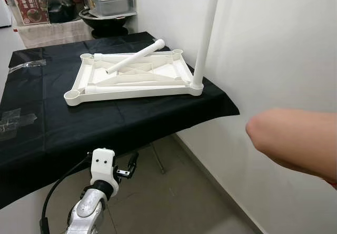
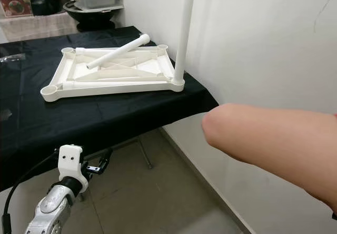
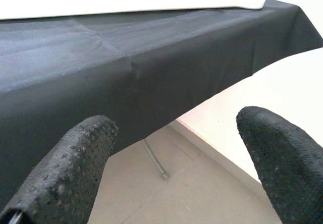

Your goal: Building children table

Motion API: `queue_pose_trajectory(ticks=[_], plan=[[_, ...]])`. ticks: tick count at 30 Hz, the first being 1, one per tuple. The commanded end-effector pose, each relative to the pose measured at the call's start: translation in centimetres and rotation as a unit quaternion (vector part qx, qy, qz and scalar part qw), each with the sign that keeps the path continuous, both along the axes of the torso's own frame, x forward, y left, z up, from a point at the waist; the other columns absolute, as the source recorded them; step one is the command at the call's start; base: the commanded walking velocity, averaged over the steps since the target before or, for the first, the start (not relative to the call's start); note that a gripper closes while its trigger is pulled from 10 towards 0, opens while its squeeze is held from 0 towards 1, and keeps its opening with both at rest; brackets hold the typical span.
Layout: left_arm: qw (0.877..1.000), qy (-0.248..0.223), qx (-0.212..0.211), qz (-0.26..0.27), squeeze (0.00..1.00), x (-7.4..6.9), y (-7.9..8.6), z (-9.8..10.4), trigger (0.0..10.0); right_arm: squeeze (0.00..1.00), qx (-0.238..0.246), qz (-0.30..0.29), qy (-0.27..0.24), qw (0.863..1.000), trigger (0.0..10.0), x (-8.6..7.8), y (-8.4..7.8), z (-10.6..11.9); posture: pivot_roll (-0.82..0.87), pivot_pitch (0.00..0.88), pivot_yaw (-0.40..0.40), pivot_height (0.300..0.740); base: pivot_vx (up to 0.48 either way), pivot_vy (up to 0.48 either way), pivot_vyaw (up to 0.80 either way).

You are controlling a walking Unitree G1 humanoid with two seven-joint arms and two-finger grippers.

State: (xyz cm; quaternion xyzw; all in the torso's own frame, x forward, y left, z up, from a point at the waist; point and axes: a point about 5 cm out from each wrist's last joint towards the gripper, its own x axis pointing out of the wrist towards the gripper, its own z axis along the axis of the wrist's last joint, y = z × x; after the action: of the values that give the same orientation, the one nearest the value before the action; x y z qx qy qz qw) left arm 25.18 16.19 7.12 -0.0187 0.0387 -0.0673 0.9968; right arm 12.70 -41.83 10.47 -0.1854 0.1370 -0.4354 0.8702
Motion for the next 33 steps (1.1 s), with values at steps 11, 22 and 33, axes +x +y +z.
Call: queue_pose_trajectory(ticks=[11,22,33], plan=[[1.0,0.004,0.0,0.005,0.0,-0.24,0.39,-0.1,10.0,0.92,0.01,-0.003,0.012,1.0,10.0,-0.19,0.43,-0.64,-0.15,0.0,-0.059,0.74,0.0,0.0,0.0],[1.0,0.003,-0.001,0.005,0.0,-0.23,0.36,-0.09,10.0,0.93,0.011,-0.002,0.013,1.0,10.0,-0.16,0.43,-0.56,-0.15,0.0,-0.063,0.74,0.0,0.0,0.0],[1.0,0.003,-0.003,0.006,0.0,-0.25,0.34,-0.11,10.0,0.92,0.012,-0.001,0.014,1.0,10.0,-0.17,0.5,-0.58,-0.15,0.0,-0.065,0.74,0.0,0.0,0.0]])
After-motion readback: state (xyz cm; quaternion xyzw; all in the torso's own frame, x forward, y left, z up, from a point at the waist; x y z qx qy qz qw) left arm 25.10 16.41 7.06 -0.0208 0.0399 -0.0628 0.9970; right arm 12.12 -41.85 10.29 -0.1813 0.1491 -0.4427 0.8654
